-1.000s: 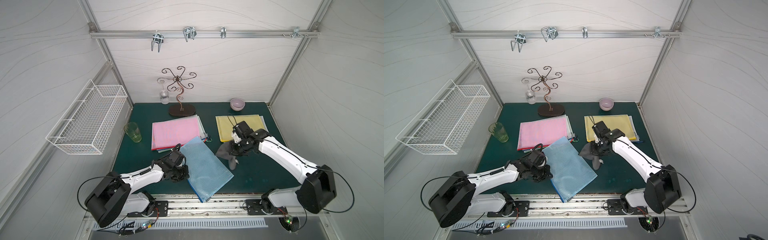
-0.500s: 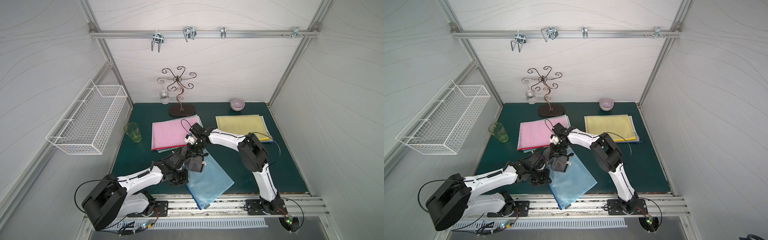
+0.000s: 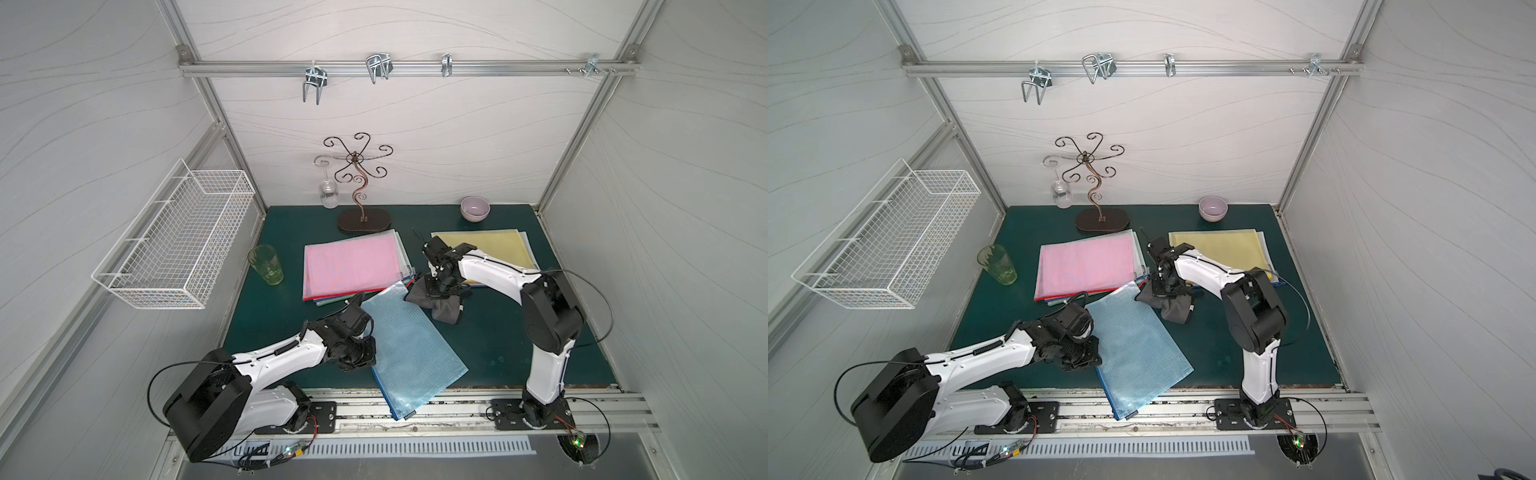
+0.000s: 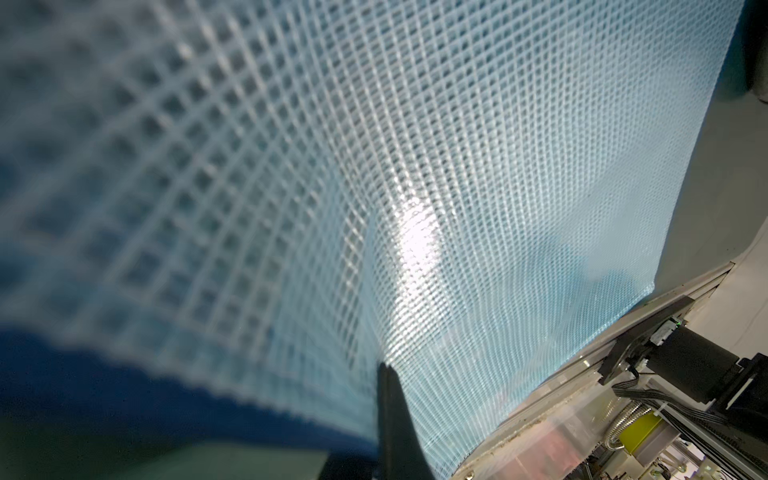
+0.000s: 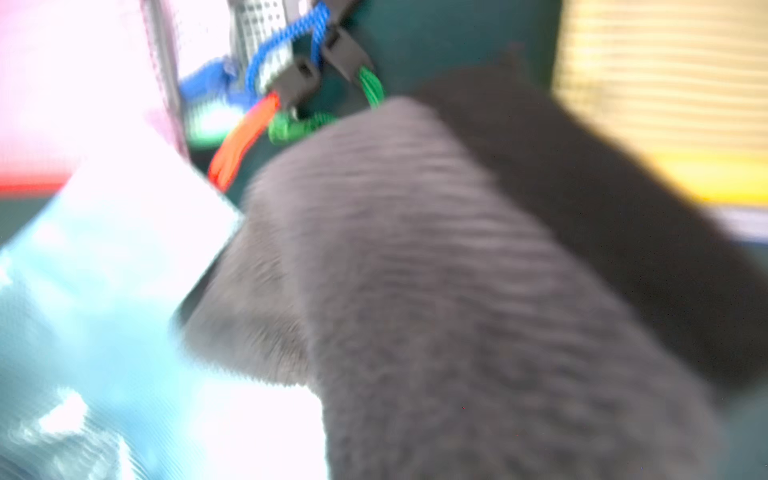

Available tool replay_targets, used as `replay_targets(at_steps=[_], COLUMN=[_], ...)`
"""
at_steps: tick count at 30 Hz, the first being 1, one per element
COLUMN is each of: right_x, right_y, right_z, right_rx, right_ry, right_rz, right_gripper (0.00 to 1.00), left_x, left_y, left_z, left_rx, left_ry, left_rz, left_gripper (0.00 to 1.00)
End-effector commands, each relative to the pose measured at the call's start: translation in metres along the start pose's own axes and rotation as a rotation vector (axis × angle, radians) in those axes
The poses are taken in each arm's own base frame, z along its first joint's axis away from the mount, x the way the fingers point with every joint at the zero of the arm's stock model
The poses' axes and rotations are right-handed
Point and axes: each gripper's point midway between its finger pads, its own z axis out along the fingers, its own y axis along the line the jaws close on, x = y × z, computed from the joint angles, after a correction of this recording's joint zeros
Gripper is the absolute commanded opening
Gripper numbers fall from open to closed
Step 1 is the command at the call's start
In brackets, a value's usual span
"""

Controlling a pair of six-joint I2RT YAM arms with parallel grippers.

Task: Wipe the document bag
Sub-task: Wipe the dirt from the document bag.

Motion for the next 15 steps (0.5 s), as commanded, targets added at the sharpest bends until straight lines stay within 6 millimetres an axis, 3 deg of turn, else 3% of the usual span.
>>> replay_targets(at_steps=[1,5,9,10,12,15], right_x=[0.061,0.125,0.154,0.159,0.165,0.162], right_y=[0.046,0.109,0.120,0.116,0.086,0.003], right_z=[-0.023,-0.028,0.000,0.008,0.026,0.038], right_rx=[-0.146,-0.441,-0.523,-0.516,-0.393,-0.082], right_ry=[0.163,0.385,0.529,0.545,0.564,0.507], right_rz=[-0.230,-0.315,-0.215,-0.192,-0.126,-0.036], right_gripper=[0.00,0.00,0.00,0.00,0.00,0.00], left_x=[-0.013,-0.023,-0.032,-0.033,-0.035,-0.037], left_y=[-0.014,-0.016,-0.014,-0.013,-0.011,-0.005], left_z=[-0.007,-0.006,-0.003,-0.002,-0.001,0.000], left_rx=[0.007,-0.002,-0.002,-0.002,0.001,-0.004], left_ry=[-0.039,-0.077,-0.104,-0.108,-0.114,-0.122], left_rz=[0.041,0.036,0.011,0.002,-0.011,-0.029], left_gripper=[0.00,0.00,0.00,0.00,0.00,0.00])
